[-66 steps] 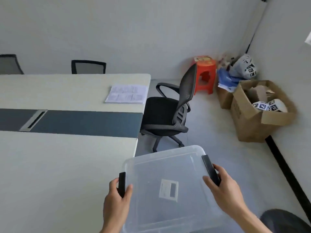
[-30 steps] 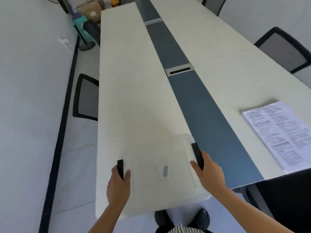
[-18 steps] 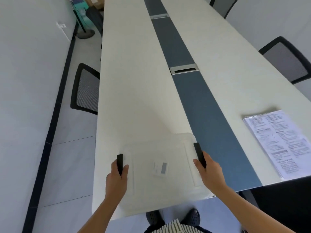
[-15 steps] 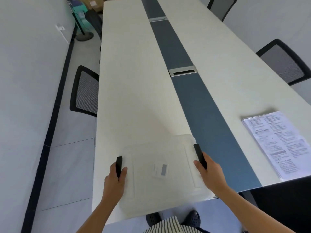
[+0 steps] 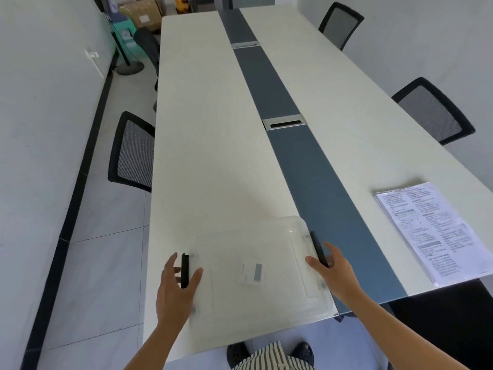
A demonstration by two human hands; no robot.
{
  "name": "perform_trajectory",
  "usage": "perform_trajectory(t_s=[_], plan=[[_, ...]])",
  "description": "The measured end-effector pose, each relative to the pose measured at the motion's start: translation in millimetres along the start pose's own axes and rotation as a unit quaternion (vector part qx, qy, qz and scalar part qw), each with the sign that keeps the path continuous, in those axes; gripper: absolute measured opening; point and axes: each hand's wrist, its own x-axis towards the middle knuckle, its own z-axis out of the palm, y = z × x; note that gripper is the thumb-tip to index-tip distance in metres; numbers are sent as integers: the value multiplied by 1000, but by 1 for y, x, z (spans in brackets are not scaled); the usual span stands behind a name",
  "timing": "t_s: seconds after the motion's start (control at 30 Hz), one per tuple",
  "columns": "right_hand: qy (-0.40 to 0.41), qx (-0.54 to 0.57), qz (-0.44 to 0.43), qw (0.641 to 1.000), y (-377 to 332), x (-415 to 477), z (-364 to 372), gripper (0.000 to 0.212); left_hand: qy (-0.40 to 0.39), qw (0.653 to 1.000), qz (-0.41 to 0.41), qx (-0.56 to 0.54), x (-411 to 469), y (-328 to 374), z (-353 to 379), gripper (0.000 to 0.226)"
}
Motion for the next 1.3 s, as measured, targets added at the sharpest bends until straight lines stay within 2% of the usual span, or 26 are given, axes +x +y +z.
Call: perform_trajectory(t_s=[0.07, 0.17, 0.23, 0.33, 0.5, 0.63, 0.77, 0.87, 0.97, 1.03, 1.1, 1.2, 1.3], plan=[[31, -52, -11, 998, 3, -4, -3, 88, 21, 997, 31, 65, -1, -2, 0, 58], [43, -128, -35, 990, 3, -11, -8, 88, 30, 990, 46, 131, 1, -5, 3, 38], [54, -204, -58, 976, 2, -14, -7, 79, 28, 986, 53, 154, 1, -7, 4, 31], [72, -308, -63, 946, -3, -19, 1, 57, 29, 982, 73, 170, 2, -6, 4, 34], [72, -323, -21, 943, -9, -33, 20, 52, 20, 988, 59, 143, 0, 2, -4, 28], [97, -254, -29, 962, -23, -43, 12, 45, 23, 998, 55, 8, -8, 31, -21, 13], [71, -27, -23, 997, -61, -45, -5, 28, -3, 990, 25, -140, 2, 73, -45, 20], [44, 103, -33, 993, -97, -29, -16, 16, -13, 980, 12, -200, 25, 91, -53, 25], [29, 173, -31, 984, -123, 15, -19, 22, -14, 971, -19, -238, 43, 91, -50, 32], [17, 194, -17, 981, -136, 51, -13, 24, -4, 982, -14, -190, 44, 81, -40, 29], [10, 202, 12, 979, -148, 85, -4, 25, -12, 997, -18, -73, 37, 59, -25, 42], [-2, 200, 54, 978, -151, 134, 16, 29, -61, 994, -40, 86, 13, 25, -3, 57], [-3, 183, 94, 979, -137, 176, 37, 39, -70, 991, -45, 105, -8, 9, 11, 53]])
